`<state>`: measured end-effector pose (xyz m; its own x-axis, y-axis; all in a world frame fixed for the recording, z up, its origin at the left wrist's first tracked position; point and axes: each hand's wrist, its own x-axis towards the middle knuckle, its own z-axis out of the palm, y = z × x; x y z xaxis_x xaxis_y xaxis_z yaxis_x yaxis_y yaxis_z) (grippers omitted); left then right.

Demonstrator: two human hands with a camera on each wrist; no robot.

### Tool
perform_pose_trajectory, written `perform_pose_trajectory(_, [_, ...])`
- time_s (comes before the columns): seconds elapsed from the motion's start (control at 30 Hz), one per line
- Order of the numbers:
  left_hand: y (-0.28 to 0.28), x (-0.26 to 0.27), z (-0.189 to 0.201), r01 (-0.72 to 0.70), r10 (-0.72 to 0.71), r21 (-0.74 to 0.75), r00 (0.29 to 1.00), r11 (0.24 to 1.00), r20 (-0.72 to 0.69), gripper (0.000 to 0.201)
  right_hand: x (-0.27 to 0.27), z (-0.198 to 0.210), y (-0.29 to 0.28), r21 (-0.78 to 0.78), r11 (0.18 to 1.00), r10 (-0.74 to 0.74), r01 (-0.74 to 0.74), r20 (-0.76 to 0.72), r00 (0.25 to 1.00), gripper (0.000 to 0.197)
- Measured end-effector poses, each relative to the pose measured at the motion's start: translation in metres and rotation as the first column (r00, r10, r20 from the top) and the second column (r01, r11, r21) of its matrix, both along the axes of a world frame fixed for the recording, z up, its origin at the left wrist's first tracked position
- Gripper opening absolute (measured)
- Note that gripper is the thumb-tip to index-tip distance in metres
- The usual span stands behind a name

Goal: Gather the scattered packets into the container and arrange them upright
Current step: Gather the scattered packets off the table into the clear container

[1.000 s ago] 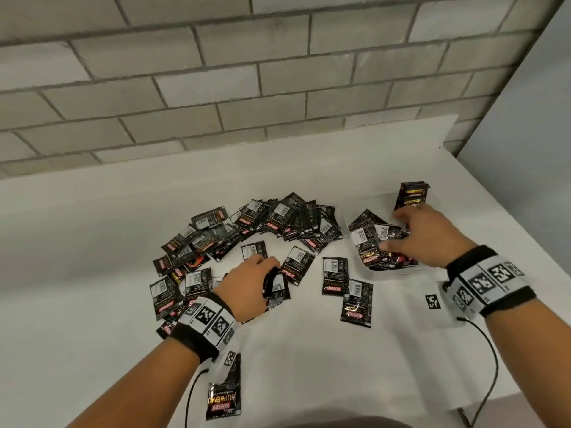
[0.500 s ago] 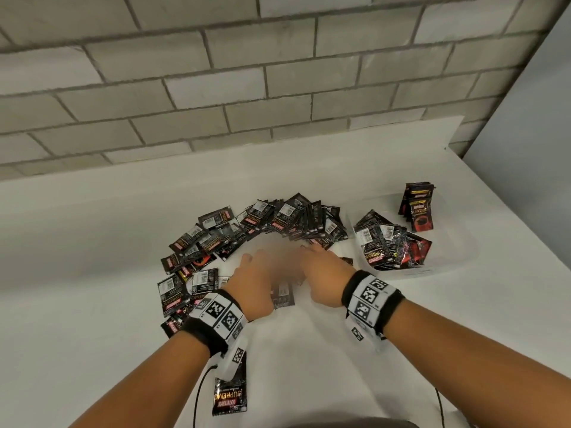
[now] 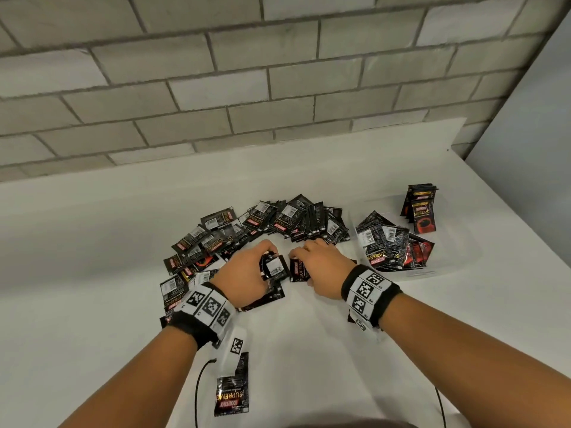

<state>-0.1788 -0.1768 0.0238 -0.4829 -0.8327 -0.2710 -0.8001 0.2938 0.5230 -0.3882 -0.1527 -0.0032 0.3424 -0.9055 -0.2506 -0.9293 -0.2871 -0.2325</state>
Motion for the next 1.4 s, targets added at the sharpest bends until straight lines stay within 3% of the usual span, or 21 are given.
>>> perform_pose_trajectory(0.27, [-0.015, 0.001, 0.041, -0.143, 0.104, -0.103, 0.943, 0.984, -0.315, 0.047, -0.002, -0.006, 0.005, -0.046, 0.999, 0.024, -0.023, 0.020, 1.000, 0.040])
perform_pose_trajectory(0.37, [-0.022, -0.013, 0.057, -0.195, 0.095, -0.172, 0.881, 0.966, -0.463, 0.048, 0.001, -0.003, 0.007, -0.043, 0.996, 0.078, -0.078, -0.005, 0.997, 0.031])
perform_pose_trajectory(0.47, [-0.025, -0.042, 0.070, -0.159, 0.029, -0.195, 0.842, 0.968, -0.539, 0.050, 0.005, 0.005, 0.013, -0.040, 0.993, 0.104, -0.107, -0.062, 0.993, 0.020])
perform_pose_trajectory(0.6, [-0.031, -0.094, 0.078, -0.043, -0.066, -0.189, 0.842, 0.981, -0.536, 0.050, 0.001, 0.030, 0.041, -0.042, 0.997, 0.064, -0.062, 0.052, 0.997, 0.014])
perform_pose_trajectory(0.7, [-0.038, -0.131, 0.069, 0.049, -0.096, -0.121, 0.902, 0.991, -0.421, 0.053, -0.024, 0.062, 0.076, -0.133, 0.991, 0.052, -0.030, 0.167, 0.985, 0.007])
perform_pose_trajectory(0.8, [-0.038, -0.163, 0.057, 0.143, -0.145, -0.031, 0.937, 0.989, -0.319, 0.057, -0.071, 0.094, 0.111, -0.227, 0.964, -0.091, 0.136, 0.200, 0.976, 0.006])
perform_pose_trajectory(0.87, [-0.034, -0.182, 0.049, 0.174, -0.179, -0.045, 0.933, 0.984, -0.311, 0.062, -0.108, 0.104, 0.121, -0.242, 0.919, -0.251, 0.313, 0.254, 0.934, 0.011])
perform_pose_trajectory(0.93, [-0.028, -0.196, 0.041, 0.191, -0.196, -0.048, 0.928, 0.980, -0.318, 0.083, -0.141, 0.104, 0.120, -0.282, 0.827, -0.385, 0.486, 0.346, 0.856, 0.009])
perform_pose_trajectory(1.03, [-0.025, -0.209, 0.030, 0.238, -0.218, 0.042, 0.937, 0.970, -0.271, 0.133, -0.171, 0.097, 0.112, -0.171, 0.694, -0.530, 0.700, 0.537, 0.656, 0.007])
perform_pose_trajectory(1.1, [-0.027, -0.210, 0.026, 0.307, -0.293, 0.049, 0.938, 0.950, -0.187, 0.144, -0.175, 0.090, 0.105, -0.056, 0.649, -0.575, 0.759, 0.616, 0.538, 0.012])
perform_pose_trajectory(1.2, [-0.032, -0.204, 0.020, 0.351, -0.345, 0.017, 0.927, 0.936, -0.148, 0.132, -0.173, 0.072, 0.091, 0.006, 0.645, -0.597, 0.764, 0.629, 0.499, 0.020])
perform_pose_trajectory(1.4, [-0.034, -0.153, 0.033, 0.267, -0.287, -0.120, 0.936, 0.956, -0.202, 0.049, -0.165, 0.043, 0.072, -0.131, 0.799, -0.533, 0.587, 0.296, 0.792, 0.019])
